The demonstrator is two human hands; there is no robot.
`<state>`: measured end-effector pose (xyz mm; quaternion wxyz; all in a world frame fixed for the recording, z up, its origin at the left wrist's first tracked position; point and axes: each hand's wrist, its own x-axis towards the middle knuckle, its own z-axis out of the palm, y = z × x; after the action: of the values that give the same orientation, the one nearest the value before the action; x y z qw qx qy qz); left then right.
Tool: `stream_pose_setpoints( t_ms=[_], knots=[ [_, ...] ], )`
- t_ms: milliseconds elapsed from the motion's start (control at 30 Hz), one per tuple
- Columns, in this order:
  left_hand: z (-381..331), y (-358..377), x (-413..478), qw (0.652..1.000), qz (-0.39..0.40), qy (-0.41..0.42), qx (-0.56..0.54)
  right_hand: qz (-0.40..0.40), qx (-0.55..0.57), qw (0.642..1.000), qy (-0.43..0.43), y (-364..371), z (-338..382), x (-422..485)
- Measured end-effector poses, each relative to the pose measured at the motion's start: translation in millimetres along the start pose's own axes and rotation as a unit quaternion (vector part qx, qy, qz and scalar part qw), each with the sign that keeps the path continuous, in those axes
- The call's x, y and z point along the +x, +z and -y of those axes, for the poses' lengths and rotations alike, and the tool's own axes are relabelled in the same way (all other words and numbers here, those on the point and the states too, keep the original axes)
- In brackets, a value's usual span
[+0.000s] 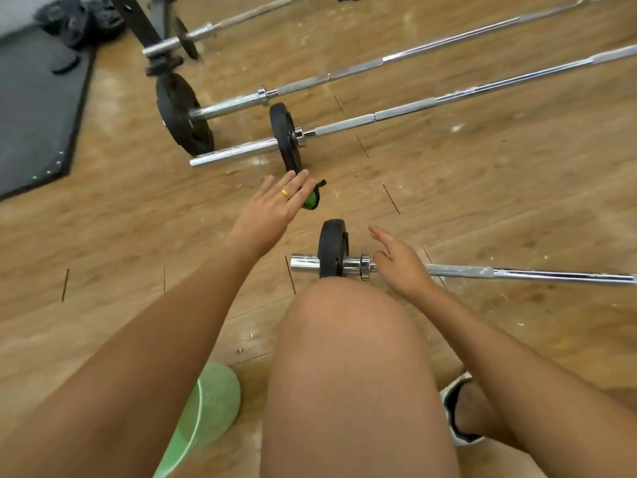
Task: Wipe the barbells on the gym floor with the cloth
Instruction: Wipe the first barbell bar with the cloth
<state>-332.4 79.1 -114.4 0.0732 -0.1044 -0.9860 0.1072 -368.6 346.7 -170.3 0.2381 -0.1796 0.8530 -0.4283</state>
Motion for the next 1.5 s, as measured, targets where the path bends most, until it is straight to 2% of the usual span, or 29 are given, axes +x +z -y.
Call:
stream_pose_setpoints(
  t_ms=[233,433,567,700,800,1000,1167,1367,1433,1500],
  knots=[
    [-27,130,-24,0.991,0.041,-0.092,-0.091,0.081,-0.150,0.985,-0.012,19,-67,49],
    [-45,202,-36,0.965,0.138,-0.149,-0.163,0.105,-0.217,0.970,0.012,30,-117,71],
    [-59,215,-59,0.954,0.055,-0.161,-0.248,0.133,-0.284,0.950,0.009,43,-140,60],
    [-70,217,-75,0.933,0.031,-0.167,-0.318,0.118,-0.293,0.949,0.006,51,-152,55],
    [-71,217,-64,0.902,0.011,-0.236,-0.361,0.113,-0.286,0.951,0.006,52,-154,55],
    [-79,219,-42,0.873,-0.006,-0.350,-0.340,0.108,-0.289,0.951,0.011,51,-151,59],
    [-90,216,-47,0.883,0.012,-0.346,-0.317,0.102,-0.294,0.950,0.009,53,-151,56],
    [-92,224,-74,0.920,0.014,-0.240,-0.310,0.092,-0.311,0.946,0.009,59,-154,47],
    [-82,222,-59,0.919,0.024,-0.235,-0.316,0.088,-0.311,0.946,0.001,59,-157,48],
    [-79,215,-42,0.907,0.042,-0.265,-0.323,0.084,-0.305,0.949,0.001,58,-157,51]
  ],
)
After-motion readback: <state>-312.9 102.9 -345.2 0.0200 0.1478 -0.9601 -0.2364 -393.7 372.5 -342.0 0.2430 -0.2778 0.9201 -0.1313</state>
